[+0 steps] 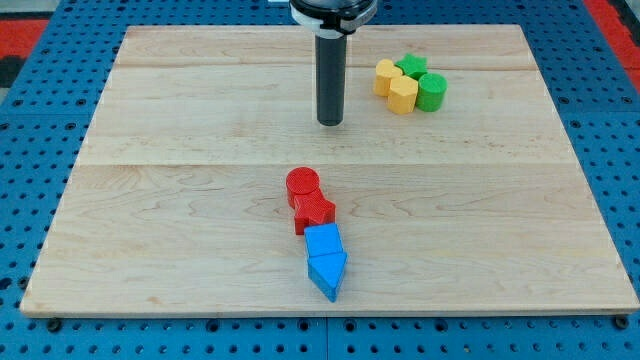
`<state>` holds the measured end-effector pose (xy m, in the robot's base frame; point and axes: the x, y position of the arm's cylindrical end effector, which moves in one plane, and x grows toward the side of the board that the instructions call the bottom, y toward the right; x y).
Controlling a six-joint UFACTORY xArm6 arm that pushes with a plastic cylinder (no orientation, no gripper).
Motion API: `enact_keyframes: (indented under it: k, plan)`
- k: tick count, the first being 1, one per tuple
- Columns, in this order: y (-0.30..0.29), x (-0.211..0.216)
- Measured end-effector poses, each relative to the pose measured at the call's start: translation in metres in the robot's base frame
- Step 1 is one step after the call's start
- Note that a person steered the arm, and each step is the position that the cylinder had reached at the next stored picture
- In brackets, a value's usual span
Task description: Separate the blue triangle from the red blocks and blue cube
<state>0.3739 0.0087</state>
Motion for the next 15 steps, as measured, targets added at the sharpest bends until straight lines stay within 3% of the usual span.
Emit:
enact_keyframes:
  k: [6, 8, 9, 10, 15]
  plan:
    - [0.000, 0.000]
    - [0.011, 0.057]
    - [0.049, 0.117]
    - [0.049, 0.167]
    - [0.006, 0.151]
